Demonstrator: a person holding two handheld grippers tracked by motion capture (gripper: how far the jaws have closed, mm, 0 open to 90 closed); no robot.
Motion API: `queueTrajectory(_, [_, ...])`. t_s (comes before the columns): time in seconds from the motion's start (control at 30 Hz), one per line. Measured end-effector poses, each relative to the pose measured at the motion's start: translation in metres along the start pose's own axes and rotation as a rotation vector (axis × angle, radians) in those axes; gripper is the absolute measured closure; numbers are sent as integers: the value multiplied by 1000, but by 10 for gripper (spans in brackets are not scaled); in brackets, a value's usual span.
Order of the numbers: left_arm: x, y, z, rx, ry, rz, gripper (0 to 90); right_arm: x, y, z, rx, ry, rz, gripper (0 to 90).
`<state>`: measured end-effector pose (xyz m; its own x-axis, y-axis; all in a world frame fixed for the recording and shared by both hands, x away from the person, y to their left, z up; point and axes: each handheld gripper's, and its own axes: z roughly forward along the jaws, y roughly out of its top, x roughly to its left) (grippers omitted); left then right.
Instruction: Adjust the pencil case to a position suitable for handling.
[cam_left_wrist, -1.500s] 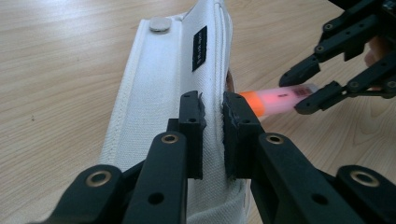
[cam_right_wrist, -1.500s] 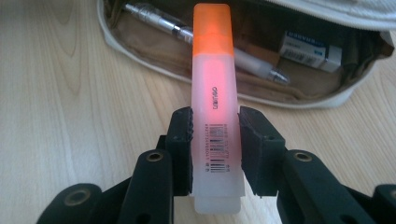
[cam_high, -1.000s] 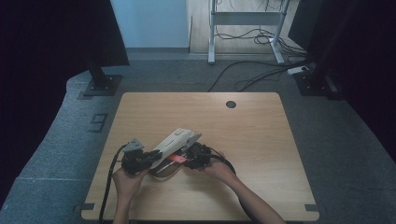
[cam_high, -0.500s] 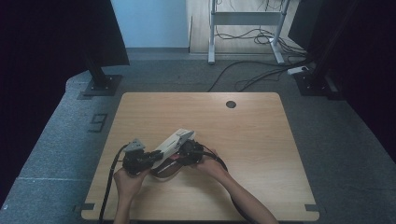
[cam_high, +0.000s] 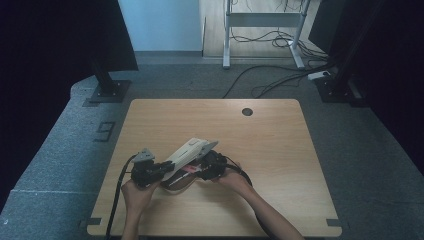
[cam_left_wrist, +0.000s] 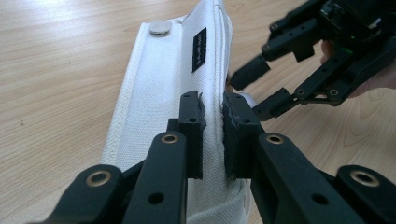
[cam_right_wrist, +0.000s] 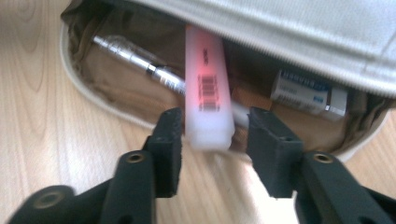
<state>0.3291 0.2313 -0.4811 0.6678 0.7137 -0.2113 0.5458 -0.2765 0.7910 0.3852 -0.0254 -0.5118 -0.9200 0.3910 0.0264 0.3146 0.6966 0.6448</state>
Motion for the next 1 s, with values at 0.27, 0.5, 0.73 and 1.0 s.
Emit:
queueTrajectory(0.27, [0,0,0,1,-2,-1,791,-1,-3,5,27,-9,25,638])
queueTrajectory(0.5, [1,0,0,3,-6,-2,791,-9,2,9,35,-59,18,623])
queueTrajectory(0.73, [2,-1,1,3,-10,-4,791,-19,7,13,33,-86,18,595])
queueTrajectory(1.0, [3,-1,1,0,-13,-7,791,-27,7,13,21,-114,28,528])
